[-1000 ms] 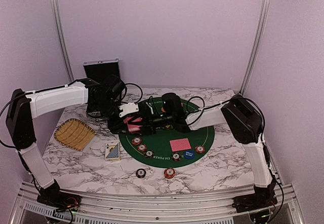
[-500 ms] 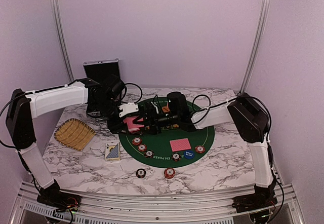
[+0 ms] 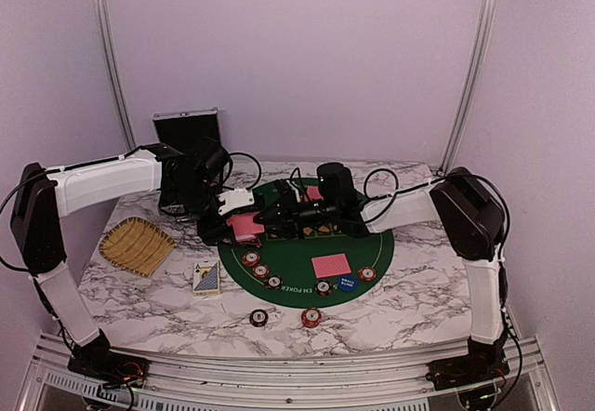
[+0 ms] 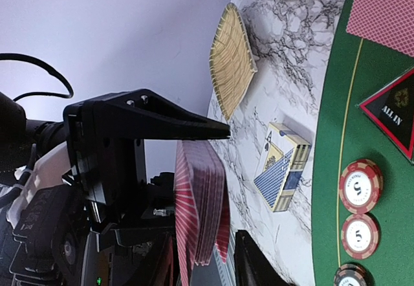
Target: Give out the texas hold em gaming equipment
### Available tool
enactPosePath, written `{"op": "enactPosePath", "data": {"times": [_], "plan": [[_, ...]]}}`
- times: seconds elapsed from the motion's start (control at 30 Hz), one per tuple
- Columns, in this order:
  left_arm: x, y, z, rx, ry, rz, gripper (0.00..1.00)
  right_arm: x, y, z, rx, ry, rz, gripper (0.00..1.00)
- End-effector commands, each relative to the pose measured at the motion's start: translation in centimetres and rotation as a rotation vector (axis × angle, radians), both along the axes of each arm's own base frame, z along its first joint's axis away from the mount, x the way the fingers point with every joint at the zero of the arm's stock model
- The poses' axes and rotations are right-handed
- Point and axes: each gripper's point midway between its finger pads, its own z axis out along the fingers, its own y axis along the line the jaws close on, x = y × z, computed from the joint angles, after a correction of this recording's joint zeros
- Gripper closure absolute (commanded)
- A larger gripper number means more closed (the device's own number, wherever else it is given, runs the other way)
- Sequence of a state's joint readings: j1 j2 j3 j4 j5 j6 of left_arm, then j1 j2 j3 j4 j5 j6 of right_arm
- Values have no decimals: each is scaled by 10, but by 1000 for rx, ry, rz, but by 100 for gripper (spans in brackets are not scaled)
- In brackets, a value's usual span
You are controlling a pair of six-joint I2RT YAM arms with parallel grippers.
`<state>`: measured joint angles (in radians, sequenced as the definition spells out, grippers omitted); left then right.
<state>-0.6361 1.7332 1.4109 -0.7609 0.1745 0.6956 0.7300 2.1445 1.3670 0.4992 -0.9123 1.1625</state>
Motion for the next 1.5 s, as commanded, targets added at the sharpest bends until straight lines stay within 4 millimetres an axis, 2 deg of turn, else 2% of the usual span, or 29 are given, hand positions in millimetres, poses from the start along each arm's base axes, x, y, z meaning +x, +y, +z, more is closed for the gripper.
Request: {"op": "enactPosePath", "data": {"times": [0.0,0.23,0.5,0.57,0.7,0.8,1.07,1.47], "plan": [[3,-2,13,-18,-31,-7,100,-3,-4,29,47,-53,9,70],[5,-1,14,-11,-39,-5,100,-7,-6,32,63,-45,21,79],[5,-1,15,-12,-43,-4,100,-13,1,30,70,-42,50,80],[5,-1,15,-12,-44,-4,100,-14,2,30,75,-39,55,83],[5,-1,15,-10,-45,-3,100,-13,0,33,90,-34,53,98],[7,1,15,1,-53,0,100,-11,-4,34,94,-35,48,100],[8,4,14,8,-56,6,100,0,-24,40,92,-48,9,100],[11,20,14,17,-59,35,100,28,-72,36,56,-59,-87,100]]}}
